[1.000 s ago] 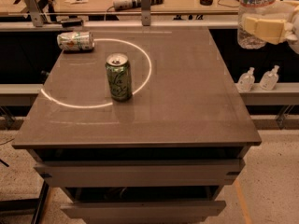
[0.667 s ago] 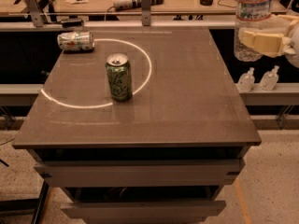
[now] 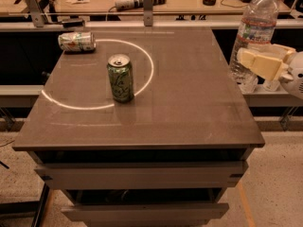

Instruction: Knock coke can over

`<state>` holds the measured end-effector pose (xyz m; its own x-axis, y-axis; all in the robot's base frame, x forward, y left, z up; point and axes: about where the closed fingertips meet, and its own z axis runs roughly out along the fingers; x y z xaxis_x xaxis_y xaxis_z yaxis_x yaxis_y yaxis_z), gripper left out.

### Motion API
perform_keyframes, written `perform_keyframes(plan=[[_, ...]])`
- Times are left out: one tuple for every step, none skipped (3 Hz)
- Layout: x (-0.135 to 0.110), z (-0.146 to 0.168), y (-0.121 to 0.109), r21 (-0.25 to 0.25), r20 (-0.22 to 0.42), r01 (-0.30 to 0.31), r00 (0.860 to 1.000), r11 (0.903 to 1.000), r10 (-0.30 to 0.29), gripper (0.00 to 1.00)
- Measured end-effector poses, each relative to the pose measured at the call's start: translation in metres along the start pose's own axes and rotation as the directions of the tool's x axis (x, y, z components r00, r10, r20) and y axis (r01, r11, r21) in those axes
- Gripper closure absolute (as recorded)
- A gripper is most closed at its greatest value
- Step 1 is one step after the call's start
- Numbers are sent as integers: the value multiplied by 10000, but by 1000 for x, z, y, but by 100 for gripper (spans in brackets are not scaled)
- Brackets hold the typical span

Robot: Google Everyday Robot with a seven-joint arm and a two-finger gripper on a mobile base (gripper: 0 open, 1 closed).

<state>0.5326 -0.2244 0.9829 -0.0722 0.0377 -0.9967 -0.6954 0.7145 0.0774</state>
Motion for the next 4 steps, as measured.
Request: perform_keyframes(plan=[[20,-8,9,-187,-30,-361,9993,9992,360,100],[44,-13,12,-369,145,-314,9994,9988,320,100],[63,-14,8,-481,467,41,9989,9988,-18,100],[67,-11,11,-655,977,454,9945,9968,-388,100]])
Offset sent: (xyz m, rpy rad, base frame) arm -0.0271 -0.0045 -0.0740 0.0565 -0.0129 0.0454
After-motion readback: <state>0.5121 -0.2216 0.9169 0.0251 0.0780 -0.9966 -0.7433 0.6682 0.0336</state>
